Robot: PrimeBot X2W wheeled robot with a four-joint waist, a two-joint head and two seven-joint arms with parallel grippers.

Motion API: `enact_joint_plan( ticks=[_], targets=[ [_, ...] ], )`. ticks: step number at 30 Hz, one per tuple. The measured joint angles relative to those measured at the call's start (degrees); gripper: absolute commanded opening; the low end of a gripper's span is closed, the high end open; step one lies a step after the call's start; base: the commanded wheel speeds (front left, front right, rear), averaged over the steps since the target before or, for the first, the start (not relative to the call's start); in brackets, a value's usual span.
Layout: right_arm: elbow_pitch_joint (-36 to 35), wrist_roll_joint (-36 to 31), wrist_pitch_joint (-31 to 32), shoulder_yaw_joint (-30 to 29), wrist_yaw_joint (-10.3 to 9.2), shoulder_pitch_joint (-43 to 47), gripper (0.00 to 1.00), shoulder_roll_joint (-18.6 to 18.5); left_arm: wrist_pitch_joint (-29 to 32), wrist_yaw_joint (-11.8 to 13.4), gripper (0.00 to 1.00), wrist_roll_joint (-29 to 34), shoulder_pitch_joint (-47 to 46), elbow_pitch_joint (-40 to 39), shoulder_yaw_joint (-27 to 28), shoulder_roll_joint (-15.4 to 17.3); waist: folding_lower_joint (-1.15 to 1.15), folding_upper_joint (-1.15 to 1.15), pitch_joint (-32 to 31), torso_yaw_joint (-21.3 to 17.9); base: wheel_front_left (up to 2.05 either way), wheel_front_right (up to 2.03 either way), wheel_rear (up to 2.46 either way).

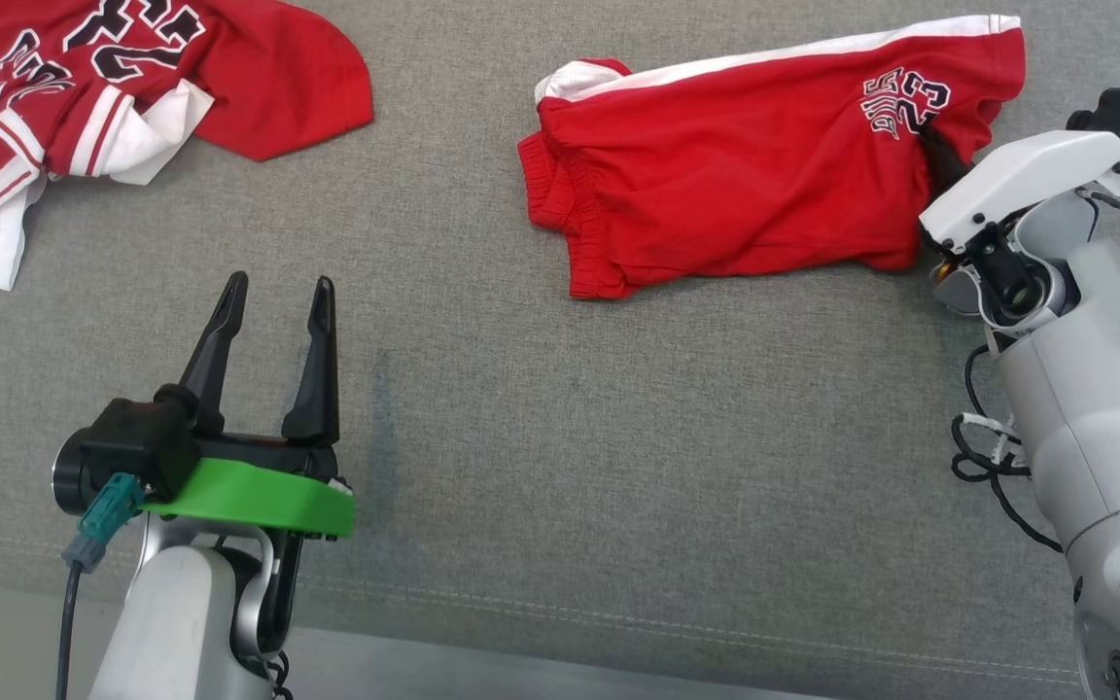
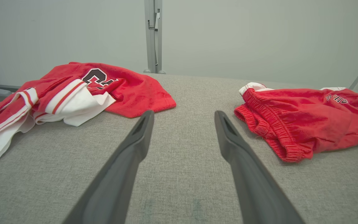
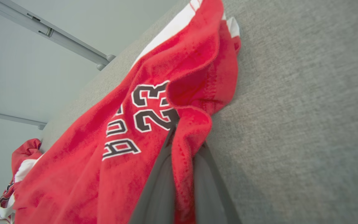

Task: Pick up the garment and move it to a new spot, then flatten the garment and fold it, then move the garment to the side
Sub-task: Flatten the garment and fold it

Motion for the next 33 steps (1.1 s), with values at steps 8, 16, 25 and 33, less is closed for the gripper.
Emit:
enact_joint_plan(
  ticks=[8,16,25,33],
  targets=[
    [0.38,0.00,-5.42,0.02,2.38,0.18,0.00,0.57,0.00,-0.02,1.00,0.00,0.00,0.34,0.76,-0.03,0.00,0.00,-1.77,-1.04,0.00,0.00,0.00],
    [1.58,0.19,-9.54,0.04,3.54,4.70,0.00,0.47,0.00,-0.03,1.00,0.16,0.10,0.78,1.87,-0.07,0.00,0.00,-4.39,-3.06,0.00,0.00,0.00],
    [2.20,0.70,-13.24,-1.10,4.00,8.64,0.00,-2.10,0.00,-0.18,1.00,0.88,0.99,1.00,2.02,-0.07,0.00,0.00,-7.03,-5.83,0.00,0.00,0.00],
    [1.22,0.55,-16.35,-0.58,4.04,9.69,0.00,-4.54,0.00,-0.30,1.00,1.08,2.00,1.68,0.93,-0.07,0.00,0.00,-9.53,-7.39,0.00,0.00,0.00]
  ],
)
